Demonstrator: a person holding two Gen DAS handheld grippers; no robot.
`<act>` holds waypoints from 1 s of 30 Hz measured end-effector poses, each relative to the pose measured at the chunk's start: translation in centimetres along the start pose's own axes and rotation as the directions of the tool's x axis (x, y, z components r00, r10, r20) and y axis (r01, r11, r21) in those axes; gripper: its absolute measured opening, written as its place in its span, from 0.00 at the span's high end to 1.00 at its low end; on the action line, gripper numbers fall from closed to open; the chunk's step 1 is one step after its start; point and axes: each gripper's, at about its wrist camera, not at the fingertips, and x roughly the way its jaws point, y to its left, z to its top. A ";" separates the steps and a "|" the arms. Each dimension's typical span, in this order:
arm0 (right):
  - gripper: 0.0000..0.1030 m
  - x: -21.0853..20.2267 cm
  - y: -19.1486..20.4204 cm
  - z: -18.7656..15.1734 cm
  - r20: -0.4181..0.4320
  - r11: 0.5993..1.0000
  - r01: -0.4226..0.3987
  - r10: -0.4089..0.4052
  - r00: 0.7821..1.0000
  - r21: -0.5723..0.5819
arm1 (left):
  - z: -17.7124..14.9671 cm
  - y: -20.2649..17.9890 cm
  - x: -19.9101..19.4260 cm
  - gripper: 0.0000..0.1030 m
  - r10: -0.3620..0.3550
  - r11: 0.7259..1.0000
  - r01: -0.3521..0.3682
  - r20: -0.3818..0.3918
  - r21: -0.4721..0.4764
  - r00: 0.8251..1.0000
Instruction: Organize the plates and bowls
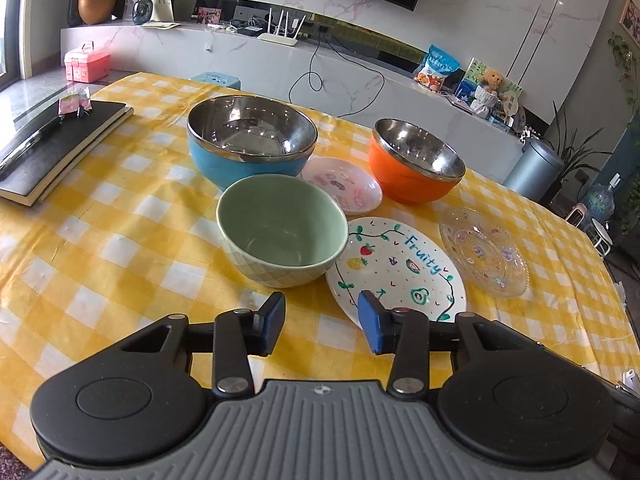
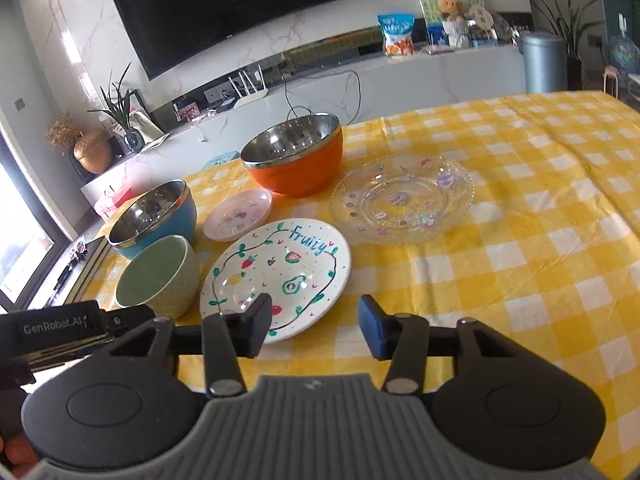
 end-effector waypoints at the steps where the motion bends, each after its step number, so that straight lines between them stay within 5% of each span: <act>1: 0.53 0.1 0.1 -0.2 0.015 1.000 0.008 -0.008 1.000 -0.018 | -0.1 -0.2 0.2 0.52 0.002 1.000 -0.002 0.004 0.007 1.000; 7: 0.53 1.2 -1.0 -0.3 0.049 1.000 0.030 -0.030 0.998 -0.006 | -0.4 -1.0 1.7 0.52 0.007 0.999 -0.007 0.019 0.038 1.000; 17: 0.71 3.3 -3.9 0.9 0.036 0.984 -0.034 0.028 0.999 0.173 | -0.3 -0.9 4.4 0.52 -0.036 0.999 0.036 -0.003 -0.008 0.999; 26: 0.72 5.8 -4.1 1.0 -0.004 0.975 -0.078 0.080 0.997 0.210 | -0.1 -0.6 6.0 0.64 -0.045 0.998 0.044 -0.035 -0.040 0.998; 30: 0.82 6.8 -4.0 1.1 -0.025 0.969 -0.091 0.099 0.995 0.228 | 0.0 -0.4 6.6 0.73 -0.052 0.997 0.049 -0.054 -0.065 0.997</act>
